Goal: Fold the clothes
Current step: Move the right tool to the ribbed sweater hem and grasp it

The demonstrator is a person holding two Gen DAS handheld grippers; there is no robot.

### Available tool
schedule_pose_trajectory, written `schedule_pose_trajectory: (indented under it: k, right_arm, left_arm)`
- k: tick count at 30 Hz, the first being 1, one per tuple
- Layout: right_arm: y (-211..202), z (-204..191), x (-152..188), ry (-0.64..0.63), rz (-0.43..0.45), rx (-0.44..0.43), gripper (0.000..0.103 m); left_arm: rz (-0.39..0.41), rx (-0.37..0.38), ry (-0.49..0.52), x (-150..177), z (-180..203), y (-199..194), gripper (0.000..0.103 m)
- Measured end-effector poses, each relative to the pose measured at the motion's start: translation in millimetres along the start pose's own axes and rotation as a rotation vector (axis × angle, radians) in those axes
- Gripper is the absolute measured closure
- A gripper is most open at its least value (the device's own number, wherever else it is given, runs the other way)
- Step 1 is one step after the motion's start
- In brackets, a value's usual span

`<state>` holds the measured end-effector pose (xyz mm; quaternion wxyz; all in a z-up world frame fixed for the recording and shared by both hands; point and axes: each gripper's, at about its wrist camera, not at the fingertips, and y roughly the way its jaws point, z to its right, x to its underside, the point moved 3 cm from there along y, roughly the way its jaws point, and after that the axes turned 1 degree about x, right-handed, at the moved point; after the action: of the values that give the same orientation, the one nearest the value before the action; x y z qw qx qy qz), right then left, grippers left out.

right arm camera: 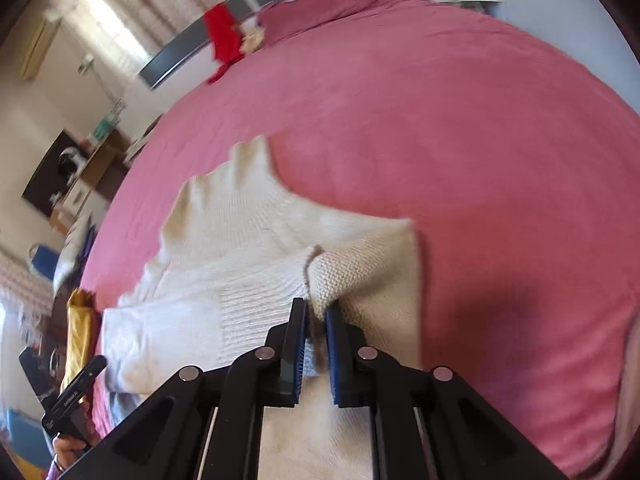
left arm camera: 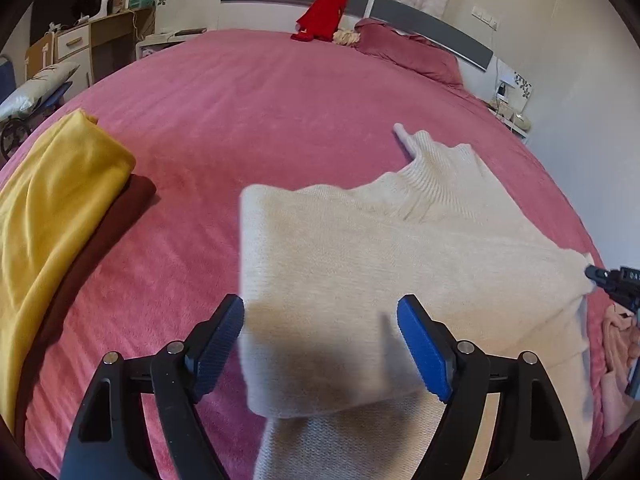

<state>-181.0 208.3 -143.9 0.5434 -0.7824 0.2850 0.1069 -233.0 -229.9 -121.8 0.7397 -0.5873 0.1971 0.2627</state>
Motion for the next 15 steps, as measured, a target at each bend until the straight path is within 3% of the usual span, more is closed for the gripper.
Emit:
schedule_pose_trajectory:
  k: [2, 4, 7, 10, 13, 15]
  right_arm:
    - [18.2, 13.3, 11.6, -0.013, -0.051, 0.058, 0.085]
    - [35.4, 31.5, 22.8, 0.036, -0.106, 0.017, 0.081]
    - [7.9, 44.0, 19.9, 0.147, -0.02, -0.043, 0.075]
    - [-13.3, 36.1, 19.7, 0.15, 0.067, -0.192, 0.072]
    - [12.5, 13.4, 22.8, 0.045, -0.01, -0.193, 0.072]
    - [44.6, 6.9, 25.0, -0.01, -0.085, -0.141, 0.073]
  left_arm:
    - [-0.073, -0.038, -0.032, 6.0, -9.7, 19.7, 0.02]
    - [-0.053, -0.026, -0.04, 7.4, -11.6, 16.0, 0.02]
    - [-0.069, -0.01, -0.073, 4.7, -13.9, 3.4, 0.02]
    - [-0.029, -0.058, -0.082, 0.3, -22.5, -2.2, 0.02]
    - [-0.08, -0.199, -0.067, -2.1, -36.2, 14.2, 0.018]
    - [-0.076, -0.196, -0.121, -5.3, -44.1, 13.3, 0.016]
